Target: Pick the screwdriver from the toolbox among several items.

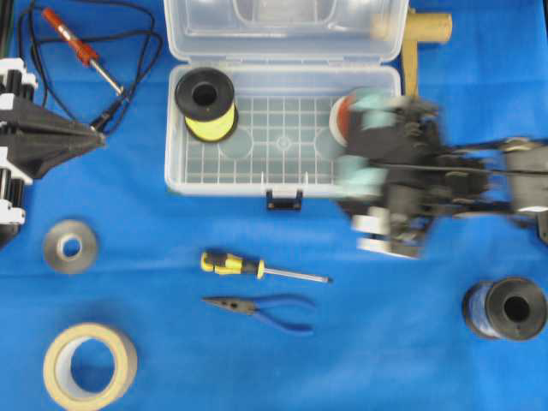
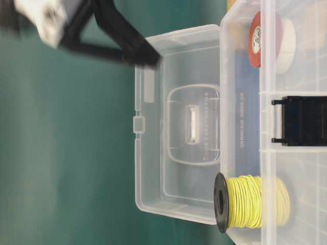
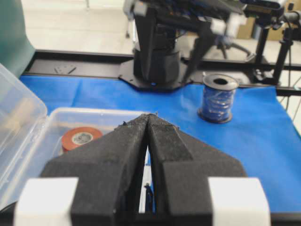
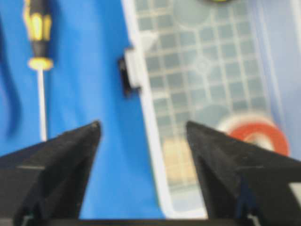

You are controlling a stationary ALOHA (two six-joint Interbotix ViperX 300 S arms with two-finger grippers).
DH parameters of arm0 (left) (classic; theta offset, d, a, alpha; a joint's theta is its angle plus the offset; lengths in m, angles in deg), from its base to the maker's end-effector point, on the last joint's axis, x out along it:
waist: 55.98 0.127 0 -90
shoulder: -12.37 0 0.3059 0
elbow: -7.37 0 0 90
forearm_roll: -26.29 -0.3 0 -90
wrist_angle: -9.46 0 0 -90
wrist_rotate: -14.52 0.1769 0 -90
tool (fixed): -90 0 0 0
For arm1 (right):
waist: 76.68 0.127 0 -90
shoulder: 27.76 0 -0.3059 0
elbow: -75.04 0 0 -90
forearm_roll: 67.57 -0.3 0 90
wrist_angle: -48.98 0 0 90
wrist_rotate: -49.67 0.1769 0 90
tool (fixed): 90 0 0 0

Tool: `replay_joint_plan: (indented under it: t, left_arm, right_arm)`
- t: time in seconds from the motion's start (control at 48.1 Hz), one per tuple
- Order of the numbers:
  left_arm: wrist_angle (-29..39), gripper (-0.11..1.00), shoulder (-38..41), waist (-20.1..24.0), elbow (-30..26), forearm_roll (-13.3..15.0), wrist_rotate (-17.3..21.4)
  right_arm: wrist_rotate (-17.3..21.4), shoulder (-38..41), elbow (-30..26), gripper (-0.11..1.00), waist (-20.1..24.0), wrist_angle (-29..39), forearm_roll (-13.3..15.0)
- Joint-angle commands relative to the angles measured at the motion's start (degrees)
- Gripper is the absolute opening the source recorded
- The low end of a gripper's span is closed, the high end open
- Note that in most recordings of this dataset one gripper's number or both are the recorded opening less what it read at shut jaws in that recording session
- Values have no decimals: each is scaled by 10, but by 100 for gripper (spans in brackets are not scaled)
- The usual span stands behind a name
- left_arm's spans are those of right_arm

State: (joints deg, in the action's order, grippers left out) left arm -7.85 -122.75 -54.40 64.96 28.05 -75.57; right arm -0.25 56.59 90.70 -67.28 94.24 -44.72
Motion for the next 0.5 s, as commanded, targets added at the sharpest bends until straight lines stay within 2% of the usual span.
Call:
replay_joint_plan:
  t: [0.0, 0.208, 0.478]
  left_arm:
    - [-3, 0, 4, 1, -5, 0, -1]
    - [-6, 0, 4, 1, -4, 0, -1]
    - [-7, 0, 7, 0, -4, 1, -3]
  right_arm:
    - [14, -91, 69, 74, 1, -64, 18]
    - [22, -281, 243, 74, 2, -178, 44]
    - [22, -435, 382, 74, -9, -236, 55]
